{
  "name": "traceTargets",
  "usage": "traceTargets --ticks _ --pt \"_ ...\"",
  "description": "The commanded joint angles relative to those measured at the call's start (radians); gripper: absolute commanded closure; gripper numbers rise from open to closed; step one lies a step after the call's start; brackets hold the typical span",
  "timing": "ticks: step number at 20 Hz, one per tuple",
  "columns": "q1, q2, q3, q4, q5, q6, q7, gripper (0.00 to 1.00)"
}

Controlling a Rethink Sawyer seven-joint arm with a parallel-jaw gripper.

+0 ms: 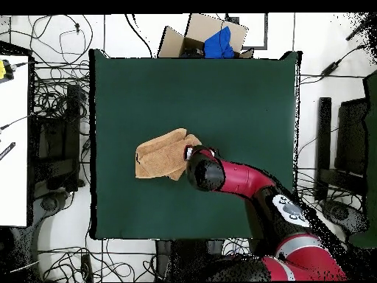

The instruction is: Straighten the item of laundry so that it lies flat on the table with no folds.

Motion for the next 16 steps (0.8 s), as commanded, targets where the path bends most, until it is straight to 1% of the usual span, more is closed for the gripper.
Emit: traceTargets --ticks 1,6,16 --pt "0.007 0.038 0.073 0.027 -0.063 0.058 0.051 0.0" --pt "-0.01 0.002 0.083 0.053 -0.063 0.087 0.04 0.0" --pt "-0.037 -0.039 0.102 0.084 -0.055 0.13 0.023 0.0"
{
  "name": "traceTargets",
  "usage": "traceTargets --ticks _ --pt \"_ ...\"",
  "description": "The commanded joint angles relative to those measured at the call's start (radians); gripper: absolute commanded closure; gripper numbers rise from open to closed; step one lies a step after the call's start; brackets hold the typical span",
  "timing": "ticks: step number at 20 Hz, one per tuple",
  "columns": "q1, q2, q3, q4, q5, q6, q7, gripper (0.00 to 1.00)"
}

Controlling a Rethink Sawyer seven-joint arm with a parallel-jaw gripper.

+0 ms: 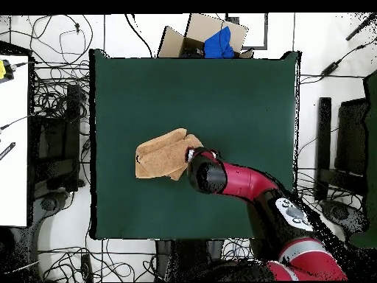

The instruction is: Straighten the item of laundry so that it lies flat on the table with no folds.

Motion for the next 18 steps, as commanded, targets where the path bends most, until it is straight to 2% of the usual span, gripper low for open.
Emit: traceTargets --ticks 1,4,18 --pt "-0.023 -0.023 0.1 0.062 -0.053 0.131 0.022 0.0" --pt "-0.029 -0.035 0.106 0.072 -0.053 0.142 0.021 0.0" --pt "0.022 0.045 0.074 0.033 -0.073 0.052 0.066 0.0"
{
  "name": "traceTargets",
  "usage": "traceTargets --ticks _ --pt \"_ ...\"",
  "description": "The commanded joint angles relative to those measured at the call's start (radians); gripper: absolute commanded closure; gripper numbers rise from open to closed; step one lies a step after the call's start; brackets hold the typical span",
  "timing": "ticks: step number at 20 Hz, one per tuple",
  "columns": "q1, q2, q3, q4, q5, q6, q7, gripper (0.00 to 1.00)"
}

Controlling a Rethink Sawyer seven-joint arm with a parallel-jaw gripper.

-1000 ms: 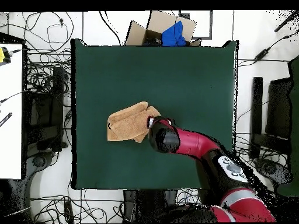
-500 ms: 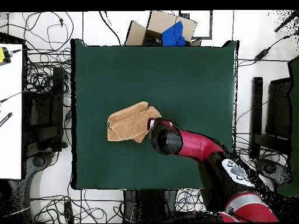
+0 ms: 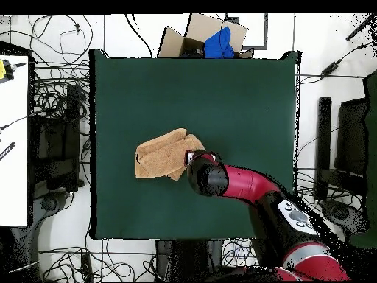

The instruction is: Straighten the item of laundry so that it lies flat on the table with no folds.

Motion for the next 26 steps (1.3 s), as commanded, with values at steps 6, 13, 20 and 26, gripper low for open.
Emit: traceTargets --ticks 6,13,20,26 --pt "0.048 0.078 0.043 -0.007 -0.07 0.014 0.068 0.0" --pt "0.065 0.114 0.035 -0.044 -0.082 -0.021 0.081 0.0" --pt "0.059 0.122 0.038 -0.056 -0.083 -0.017 0.075 0.0" --pt "0.044 0.122 0.054 -0.065 -0.079 0.001 0.065 0.0"
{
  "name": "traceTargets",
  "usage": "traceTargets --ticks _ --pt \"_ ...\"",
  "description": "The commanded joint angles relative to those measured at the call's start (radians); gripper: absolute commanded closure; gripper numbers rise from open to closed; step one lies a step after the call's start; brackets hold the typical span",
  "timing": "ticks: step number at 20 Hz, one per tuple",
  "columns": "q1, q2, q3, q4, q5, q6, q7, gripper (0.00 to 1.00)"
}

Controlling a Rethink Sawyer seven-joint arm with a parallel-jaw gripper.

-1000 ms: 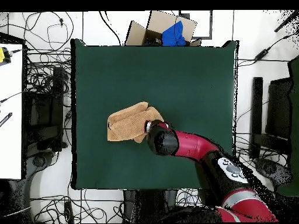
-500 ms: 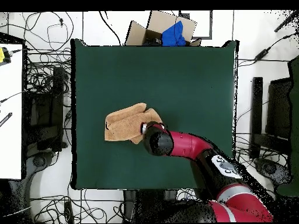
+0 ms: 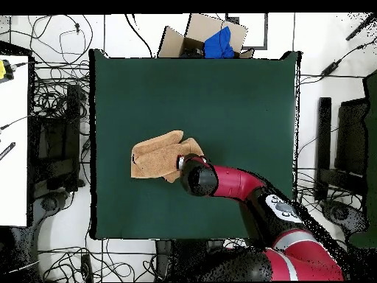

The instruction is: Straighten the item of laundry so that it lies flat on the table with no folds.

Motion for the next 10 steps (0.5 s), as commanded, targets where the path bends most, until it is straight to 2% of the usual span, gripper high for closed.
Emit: traceTargets --ticks 1,10 --pt "0.008 0.052 0.056 -0.051 -0.05 0.004 0.063 0.0" --pt "0.024 0.065 0.077 -0.041 -0.032 -0.007 0.085 0.0"
